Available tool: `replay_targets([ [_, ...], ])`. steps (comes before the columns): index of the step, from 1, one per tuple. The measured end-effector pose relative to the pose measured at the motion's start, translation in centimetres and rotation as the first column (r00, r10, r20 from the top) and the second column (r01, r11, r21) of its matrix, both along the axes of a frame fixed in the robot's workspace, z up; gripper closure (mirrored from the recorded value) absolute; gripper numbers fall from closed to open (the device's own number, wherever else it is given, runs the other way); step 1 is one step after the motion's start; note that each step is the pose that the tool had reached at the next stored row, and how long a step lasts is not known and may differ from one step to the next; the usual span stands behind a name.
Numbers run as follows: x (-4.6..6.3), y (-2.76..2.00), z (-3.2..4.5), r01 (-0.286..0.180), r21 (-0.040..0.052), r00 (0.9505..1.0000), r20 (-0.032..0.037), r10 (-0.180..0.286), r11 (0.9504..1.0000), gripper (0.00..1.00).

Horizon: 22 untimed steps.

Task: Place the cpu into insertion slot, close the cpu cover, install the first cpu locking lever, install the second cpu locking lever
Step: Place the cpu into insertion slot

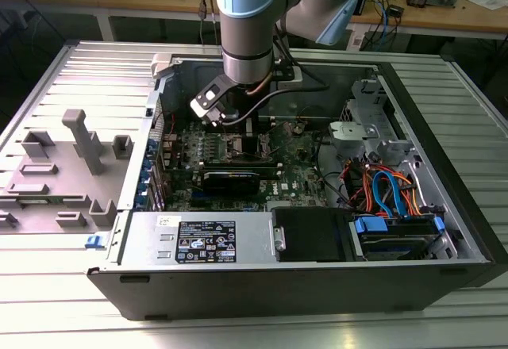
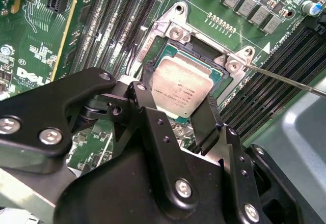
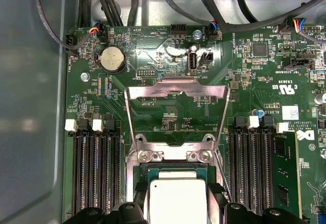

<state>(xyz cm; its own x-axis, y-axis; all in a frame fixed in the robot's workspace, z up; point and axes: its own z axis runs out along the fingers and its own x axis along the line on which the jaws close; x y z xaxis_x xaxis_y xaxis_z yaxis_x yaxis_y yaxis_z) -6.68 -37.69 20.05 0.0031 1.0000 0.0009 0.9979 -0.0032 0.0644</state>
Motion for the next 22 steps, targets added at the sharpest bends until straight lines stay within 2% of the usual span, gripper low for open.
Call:
replay_targets([
  [22, 0.0, 0.12, -0.22, 0.008, 0.0005, 1.0, -0.0001, -0.008, 1.0, 0.46],
])
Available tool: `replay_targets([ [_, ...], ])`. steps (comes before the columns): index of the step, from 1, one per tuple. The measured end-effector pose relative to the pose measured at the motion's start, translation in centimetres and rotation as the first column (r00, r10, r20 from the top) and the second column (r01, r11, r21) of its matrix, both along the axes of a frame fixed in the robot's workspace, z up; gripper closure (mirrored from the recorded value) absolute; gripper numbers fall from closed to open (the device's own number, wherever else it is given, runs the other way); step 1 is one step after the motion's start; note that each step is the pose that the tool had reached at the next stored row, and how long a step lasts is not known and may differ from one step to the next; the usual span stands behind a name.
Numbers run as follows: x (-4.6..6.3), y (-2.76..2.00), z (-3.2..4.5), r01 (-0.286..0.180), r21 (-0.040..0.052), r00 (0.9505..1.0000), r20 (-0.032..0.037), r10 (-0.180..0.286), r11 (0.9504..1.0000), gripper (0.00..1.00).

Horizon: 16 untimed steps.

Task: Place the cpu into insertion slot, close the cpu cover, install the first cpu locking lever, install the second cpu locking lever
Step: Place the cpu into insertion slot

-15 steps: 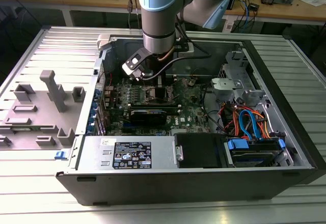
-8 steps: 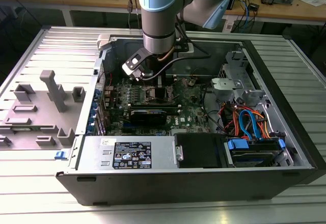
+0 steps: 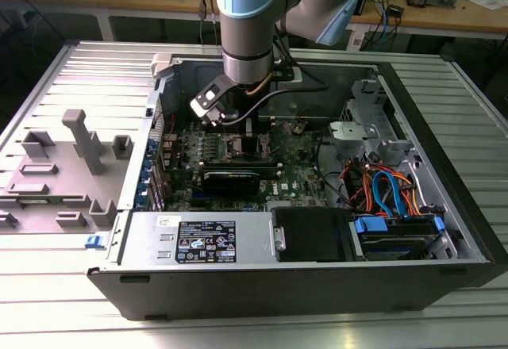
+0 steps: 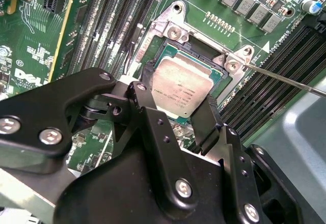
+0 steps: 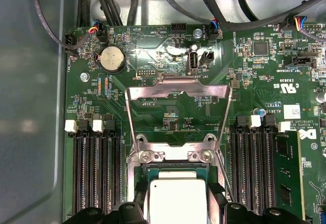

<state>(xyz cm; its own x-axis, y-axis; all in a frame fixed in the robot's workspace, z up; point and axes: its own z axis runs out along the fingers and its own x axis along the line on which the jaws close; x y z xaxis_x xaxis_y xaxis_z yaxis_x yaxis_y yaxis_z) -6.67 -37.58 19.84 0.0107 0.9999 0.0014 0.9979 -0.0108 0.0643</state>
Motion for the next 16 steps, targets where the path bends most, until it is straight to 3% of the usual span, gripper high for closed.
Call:
replay_targets([
  [6, 0.0, 0.01, -0.02, 0.0, 0.0005, 1.0, 0.0003, 0.0, 1.0, 0.46],
  [10, 0.0, 0.0, 0.0, 0.0, 0.0001, 1.0, 0.0001, 0.0, 1.0, 0.33],
  [16, 0.0, 0.0, 0.04, 0.0, -0.0001, 1.0, -0.0001, 0.0, 1.0, 0.33],
])
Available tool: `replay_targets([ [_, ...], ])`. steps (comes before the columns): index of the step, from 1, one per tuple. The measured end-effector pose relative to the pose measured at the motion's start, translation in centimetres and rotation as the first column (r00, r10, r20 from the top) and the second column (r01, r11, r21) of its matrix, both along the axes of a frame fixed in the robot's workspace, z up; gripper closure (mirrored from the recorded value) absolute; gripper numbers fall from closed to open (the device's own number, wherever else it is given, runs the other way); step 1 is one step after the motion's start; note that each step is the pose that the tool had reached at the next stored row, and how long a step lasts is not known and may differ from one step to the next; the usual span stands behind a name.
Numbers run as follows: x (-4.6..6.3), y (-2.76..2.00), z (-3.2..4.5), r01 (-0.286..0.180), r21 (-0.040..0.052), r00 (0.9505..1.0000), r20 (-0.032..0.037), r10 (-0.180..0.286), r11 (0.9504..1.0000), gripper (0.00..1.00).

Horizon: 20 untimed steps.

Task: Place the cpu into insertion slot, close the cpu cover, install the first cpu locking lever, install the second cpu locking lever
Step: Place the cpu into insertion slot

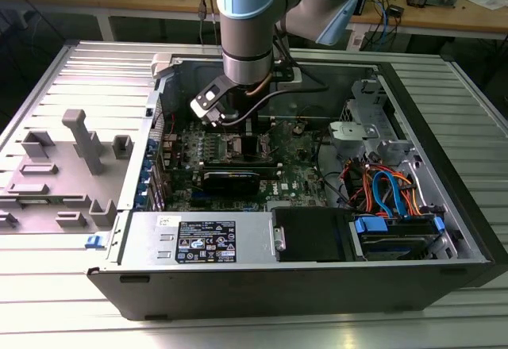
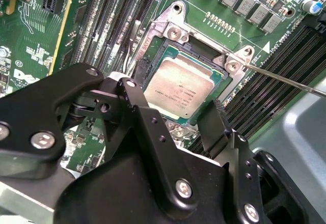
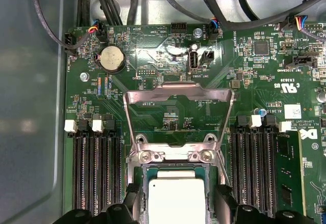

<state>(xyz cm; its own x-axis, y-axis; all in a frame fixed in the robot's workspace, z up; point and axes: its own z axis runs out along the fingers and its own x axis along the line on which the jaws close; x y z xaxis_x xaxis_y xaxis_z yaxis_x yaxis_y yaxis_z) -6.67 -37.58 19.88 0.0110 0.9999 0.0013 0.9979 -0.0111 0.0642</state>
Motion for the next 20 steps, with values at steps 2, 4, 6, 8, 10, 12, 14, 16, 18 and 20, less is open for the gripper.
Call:
replay_targets([
  [2, 0.0, 0.0, 0.29, 0.0, 0.0002, 1.0, -0.0006, 0.0, 1.0, 0.33],
  [4, 0.0, 0.0, 0.67, 0.0, 0.0003, 1.0, -0.0017, 0.0, 1.0, 0.33],
  [6, 0.0, 0.0, 1.34, 0.0, 0.0002, 1.0, -0.0051, 0.0, 1.0, 0.33],
  [8, 0.0, 0.0, 2.06, 0.0, 0.0, 0.9999, -0.0125, 0.0, 1.0, 0.34],
  [10, 0.1, 0.0, 2.26, 0.0, 0.0002, 0.9999, -0.0156, 0.0, 1.0, 0.4],
  [12, 0.1, 0.01, 2.32, 0.0, 0.0006, 0.9998, -0.0179, 0.0, 1.0, 0.47],
  [14, 0.1, 0.0, 2.34, 0.0, 0.0003, 0.9998, -0.0188, 0.0, 1.0, 0.65],
  [16, 0.1, 0.0, 2.34, 0.0, 0.0002, 0.9998, -0.0192, 0.0, 1.0, 0.71],
  [18, 0.1, 0.0, 2.34, 0.0, 0.0002, 0.9998, -0.0196, 0.0, 1.0, 0.89],
  [20, 0.1, 0.0, 2.34, 0.0, 0.0002, 0.9998, -0.02, 0.0, 1.0, 0.89],
])
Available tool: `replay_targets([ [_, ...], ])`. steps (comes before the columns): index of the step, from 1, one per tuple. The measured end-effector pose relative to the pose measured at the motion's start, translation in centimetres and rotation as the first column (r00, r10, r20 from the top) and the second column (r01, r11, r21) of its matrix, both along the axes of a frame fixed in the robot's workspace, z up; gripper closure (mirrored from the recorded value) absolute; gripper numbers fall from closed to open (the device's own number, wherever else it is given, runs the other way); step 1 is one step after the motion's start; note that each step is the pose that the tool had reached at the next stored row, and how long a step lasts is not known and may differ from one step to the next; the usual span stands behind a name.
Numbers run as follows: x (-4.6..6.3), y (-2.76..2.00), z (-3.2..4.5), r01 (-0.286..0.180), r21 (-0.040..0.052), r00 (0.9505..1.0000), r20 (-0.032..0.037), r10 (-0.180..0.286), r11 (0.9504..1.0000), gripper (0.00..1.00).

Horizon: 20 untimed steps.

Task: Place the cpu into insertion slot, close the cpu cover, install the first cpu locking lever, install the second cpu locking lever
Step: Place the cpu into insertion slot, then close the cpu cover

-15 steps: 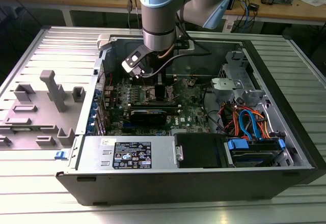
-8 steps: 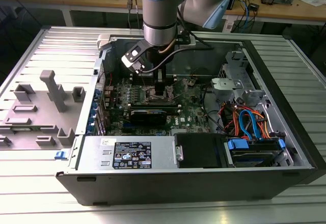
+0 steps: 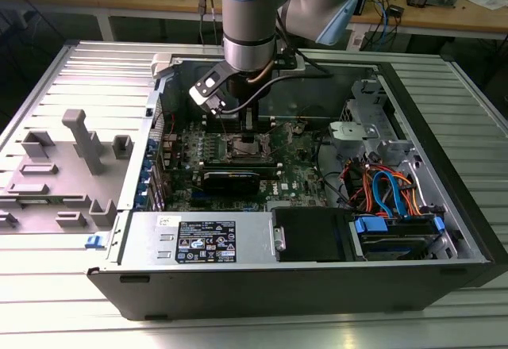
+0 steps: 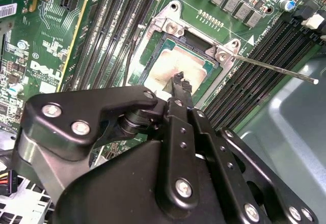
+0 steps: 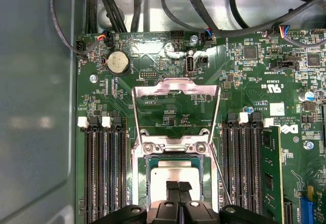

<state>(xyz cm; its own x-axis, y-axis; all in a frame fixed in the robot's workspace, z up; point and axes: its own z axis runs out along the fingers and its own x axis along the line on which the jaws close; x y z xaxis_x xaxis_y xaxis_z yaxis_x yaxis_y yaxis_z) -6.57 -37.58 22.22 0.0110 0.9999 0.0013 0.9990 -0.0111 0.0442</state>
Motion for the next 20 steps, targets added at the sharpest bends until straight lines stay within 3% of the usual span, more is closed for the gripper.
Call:
replay_targets([
  [3, 0.0, 0.0, 0.0, 0.0, 0.0, 1.0, -0.0005, 0.0, 1.0, 0.89],
  [5, 0.03, 0.0, 0.0, 0.0, 0.0, 1.0, -0.0046, 0.0, 1.0, 0.89],
  [13, 0.04, 0.0, 0.0, 0.0, 0.0002, 1.0, -0.0062, 0.0, 1.0, 0.89],
  [20, 0.03, 0.0, 0.6, 0.0, 0.0, 1.0, -0.0063, 0.0, 1.0, 0.89],
])
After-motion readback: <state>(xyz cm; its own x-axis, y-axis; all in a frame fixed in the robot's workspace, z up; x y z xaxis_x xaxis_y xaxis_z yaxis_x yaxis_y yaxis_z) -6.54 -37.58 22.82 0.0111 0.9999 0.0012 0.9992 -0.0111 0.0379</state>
